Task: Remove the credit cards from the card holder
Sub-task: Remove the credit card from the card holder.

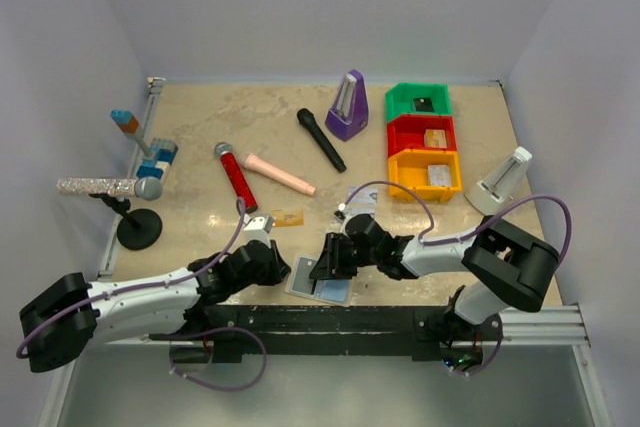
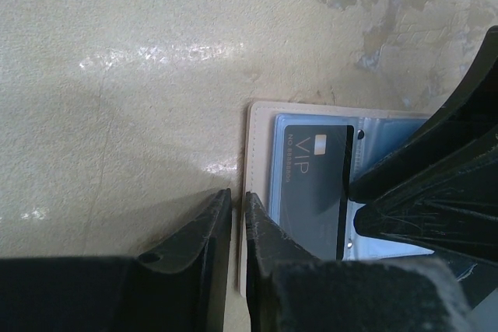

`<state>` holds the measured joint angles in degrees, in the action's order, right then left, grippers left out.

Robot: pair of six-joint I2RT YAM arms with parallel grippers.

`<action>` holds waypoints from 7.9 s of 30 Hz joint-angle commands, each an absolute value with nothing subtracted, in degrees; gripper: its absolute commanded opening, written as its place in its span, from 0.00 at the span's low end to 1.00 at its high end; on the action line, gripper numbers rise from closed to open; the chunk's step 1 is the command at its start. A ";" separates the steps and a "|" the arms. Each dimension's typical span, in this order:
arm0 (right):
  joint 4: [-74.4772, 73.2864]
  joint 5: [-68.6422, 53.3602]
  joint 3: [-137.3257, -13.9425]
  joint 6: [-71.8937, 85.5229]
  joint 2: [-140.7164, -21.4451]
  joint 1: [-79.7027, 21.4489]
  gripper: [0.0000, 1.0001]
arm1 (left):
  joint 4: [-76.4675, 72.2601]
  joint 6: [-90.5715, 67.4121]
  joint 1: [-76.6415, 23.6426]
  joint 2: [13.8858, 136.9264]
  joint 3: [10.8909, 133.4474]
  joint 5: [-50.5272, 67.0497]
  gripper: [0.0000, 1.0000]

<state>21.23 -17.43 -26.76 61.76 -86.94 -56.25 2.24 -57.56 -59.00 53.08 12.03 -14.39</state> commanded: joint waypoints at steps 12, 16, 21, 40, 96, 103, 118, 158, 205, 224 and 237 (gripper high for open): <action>21.88 -16.00 -25.31 62.58 -87.10 -56.60 0.42 | 1.49 -59.59 -60.38 52.38 10.20 -14.24 0.17; 21.45 -15.82 -25.14 62.49 -87.01 -56.60 0.44 | 1.76 -59.85 -60.56 51.77 10.28 -14.41 0.16; 20.83 -15.56 -24.96 62.32 -86.75 -56.51 0.45 | 3.69 -59.94 -60.56 49.31 10.90 -15.64 0.17; 28.29 -16.70 -22.50 63.81 -87.98 -56.51 0.46 | -2.99 -57.66 -60.64 55.81 13.62 -12.13 0.18; 44.82 -17.75 -18.11 69.52 -91.85 -53.88 0.47 | -3.43 -55.02 -60.73 53.96 13.01 -12.83 0.23; 44.82 -18.02 -18.19 69.61 -91.41 -53.44 0.48 | -3.60 -56.34 -60.73 54.58 11.52 -12.92 0.20; 49.39 -19.51 -19.07 71.28 -93.07 -53.17 0.48 | -4.57 -59.94 -62.49 53.61 7.65 -13.27 0.17; 55.99 -24.52 -21.89 73.57 -100.29 -53.09 0.48 | -11.78 -62.58 -65.13 56.34 5.01 -11.95 0.21; 48.78 -24.17 -14.50 70.22 -88.33 -50.27 0.33 | -10.02 -66.97 -65.13 59.50 2.72 -15.64 0.00; 50.27 -24.87 -13.62 69.87 -86.57 -49.22 0.21 | -10.90 -67.15 -65.13 60.56 2.55 -15.56 0.00; 48.52 -24.96 -13.01 69.17 -83.94 -48.43 0.11 | -10.46 -67.15 -65.13 60.64 2.55 -15.73 0.00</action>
<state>47.09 -24.18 -13.47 70.46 -85.78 -49.04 -17.74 -67.11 -64.60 58.67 4.99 -15.90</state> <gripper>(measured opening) 0.118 0.013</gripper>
